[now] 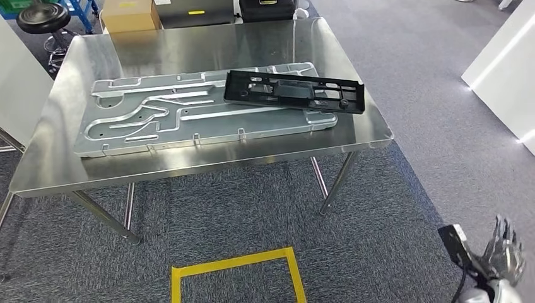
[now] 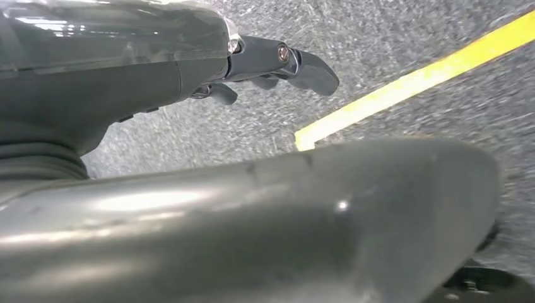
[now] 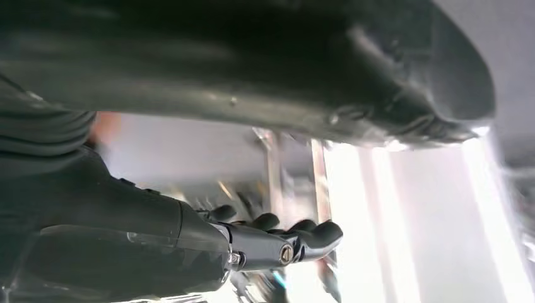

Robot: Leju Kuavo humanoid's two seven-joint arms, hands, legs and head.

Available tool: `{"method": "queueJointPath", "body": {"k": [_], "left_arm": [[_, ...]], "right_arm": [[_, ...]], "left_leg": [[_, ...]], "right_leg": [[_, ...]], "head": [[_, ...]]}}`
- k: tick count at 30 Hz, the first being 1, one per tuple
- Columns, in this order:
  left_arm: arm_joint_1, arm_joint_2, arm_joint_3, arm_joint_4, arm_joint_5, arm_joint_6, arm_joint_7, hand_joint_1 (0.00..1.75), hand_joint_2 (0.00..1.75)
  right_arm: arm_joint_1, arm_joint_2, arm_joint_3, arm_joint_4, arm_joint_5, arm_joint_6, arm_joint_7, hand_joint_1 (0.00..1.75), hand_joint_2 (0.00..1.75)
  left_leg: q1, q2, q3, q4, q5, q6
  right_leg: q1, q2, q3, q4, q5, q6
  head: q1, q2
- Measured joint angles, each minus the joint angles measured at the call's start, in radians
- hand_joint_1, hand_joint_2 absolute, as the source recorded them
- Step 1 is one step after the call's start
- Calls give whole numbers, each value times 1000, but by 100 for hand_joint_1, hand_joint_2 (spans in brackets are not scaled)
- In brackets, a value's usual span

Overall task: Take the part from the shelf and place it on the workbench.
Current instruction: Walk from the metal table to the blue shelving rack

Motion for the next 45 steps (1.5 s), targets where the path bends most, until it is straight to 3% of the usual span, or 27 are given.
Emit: {"method": "queueJointPath", "body": {"k": [2,4,6,7,9,11,12,14,15,17,19,21,23,25,27,28,30,31,32,34,35,36,38,40,42,43,45], "left_arm": [[-2,0,-6,0,-2,0,5,0,0],[-5,0,-11,0,-2,2,3,0,0],[-6,1,-15,0,0,3,-1,0,0],[-6,3,-16,0,2,3,-3,0,0],[-8,8,-18,0,2,3,-5,0,0],[-11,11,-19,0,-2,3,-4,0,0],[-15,13,-21,0,-6,3,-1,0,0],[-23,17,-27,0,-21,3,9,0,0],[-27,19,-30,0,-32,2,16,0,0],[-37,23,-37,0,-60,0,31,0,0],[-53,27,-41,0,-95,-3,48,0,0],[-65,30,-43,0,-140,-12,68,0,0],[-73,32,-44,0,-189,-23,86,0,0],[-79,35,-45,0,-222,-31,97,0,0],[-83,36,-45,0,-238,-36,102,0,0],[-83,37,-45,0,-245,-37,103,0,0],[-84,39,-45,0,-253,-37,103,0,0],[-84,40,-45,0,-255,-36,102,0,0],[-84,40,-45,0,-256,-34,99,0,0],[-85,41,-45,0,-256,-29,87,0,0],[-85,41,-45,0,-256,-26,82,0,0],[-84,41,-45,0,-256,-24,79,0,0],[-78,44,-45,0,-254,-24,90,0,0],[-65,47,-45,0,-250,-27,107,0,0],[-50,49,-45,0,-247,-31,122,0,0],[-44,51,-45,0,-248,-37,136,0,0],[-31,58,-45,0,-251,-54,174,0,0]], "right_arm": [[15,52,-82,47,-67,14,-38,0,0],[30,100,-151,96,-121,57,-41,0,0],[45,152,-218,144,-191,149,-18,0,0],[49,181,-254,166,-230,204,2,0,0],[56,237,-322,206,-289,303,56,0,0],[62,285,-371,238,-320,382,128,0,0],[64,307,-392,252,-326,420,175,0,0],[68,353,-420,277,-294,483,287,0,0],[70,376,-423,288,-260,502,337,0,0],[71,414,-409,304,-177,529,408,0,87],[71,444,-369,315,-65,544,446,0,175],[72,473,-281,322,117,533,478,0,175],[72,496,-163,328,285,520,508,0,175],[72,510,-73,332,341,527,526,0,175],[74,522,-29,334,322,533,532,0,175],[76,526,-17,335,301,534,534,0,131],[80,530,-12,335,258,532,538,0,44],[82,530,-12,335,244,532,542,0,44],[85,530,-13,335,238,532,550,0,87],[91,529,-13,336,245,538,588,0,87],[94,529,-12,336,254,546,618,0,44],[97,529,-11,337,263,556,654,0,0],[101,529,-8,338,275,569,715,0,0],[102,530,-7,338,277,568,746,0,0],[103,532,-8,338,271,560,749,0,0],[104,533,-9,338,265,553,741,0,0],[108,534,-12,338,256,531,716,0,0]], "left_leg": [[0,4,-21,13,12,-13],[0,8,-23,16,23,-28],[3,9,-25,16,30,-44],[5,9,-32,26,11,-50],[8,9,-60,104,-84,-57],[8,8,-86,229,-185,-62],[8,8,-88,282,-206,-63],[8,8,-48,309,-175,-60],[7,8,-6,274,-143,-57],[1,7,115,129,-125,-43],[-5,5,197,1,-158,-29],[-7,6,205,-36,-161,-17],[-4,12,187,-38,-136,-4],[-1,18,160,-39,-109,6],[-1,19,129,-37,-84,8],[-1,20,111,-35,-71,6],[-1,23,76,-25,-51,1],[0,23,59,-17,-43,-3],[0,23,45,-8,-38,-7],[-1,24,26,8,-28,-18],[-1,25,21,12,-22,-25],[0,27,18,12,-14,-32],[3,25,9,20,-22,-46],[7,18,-17,87,-97,-55],[8,13,-51,214,-194,-61],[9,13,-59,270,-216,-63],[9,13,-31,295,-187,-63]], "right_leg": [[0,0,93,-125,-3,-4],[8,3,129,-188,-24,-21],[13,5,121,-195,-9,-42],[13,4,110,-195,3,-51],[13,3,81,-196,29,-67],[17,4,48,-194,55,-74],[20,5,30,-193,67,-76],[26,5,-7,-188,92,-77],[29,5,-24,-184,103,-77],[34,6,-52,-177,125,-74],[35,6,-63,-175,147,-66],[34,5,-65,-183,171,-55],[31,7,-76,-172,147,-45],[25,8,-100,-90,44,-36],[20,7,-122,43,-49,-26],[18,7,-122,95,-58,-22],[14,6,-79,105,-14,-17],[12,6,-31,57,11,-18],[12,5,30,-16,17,-20],[16,5,126,-152,-9,-31],[20,6,146,-187,-23,-38],[22,6,147,-200,-26,-46],[20,4,132,-203,-9,-63],[19,2,111,-206,14,-78],[22,1,82,-205,36,-84],[23,1,67,-204,47,-83],[25,1,33,-198,70,-81]], "head": [[0,0],[-1,0],[-1,0],[-2,0],[-2,0],[-2,0],[-2,0],[-2,0],[-2,0],[-2,0],[-2,0],[-2,0],[-2,0],[-2,0],[-2,0],[-2,0],[-2,0],[-2,0],[-2,0],[-2,0],[-2,0],[-2,0],[-2,0],[-2,0],[-2,0],[-2,0],[-2,0]]}}
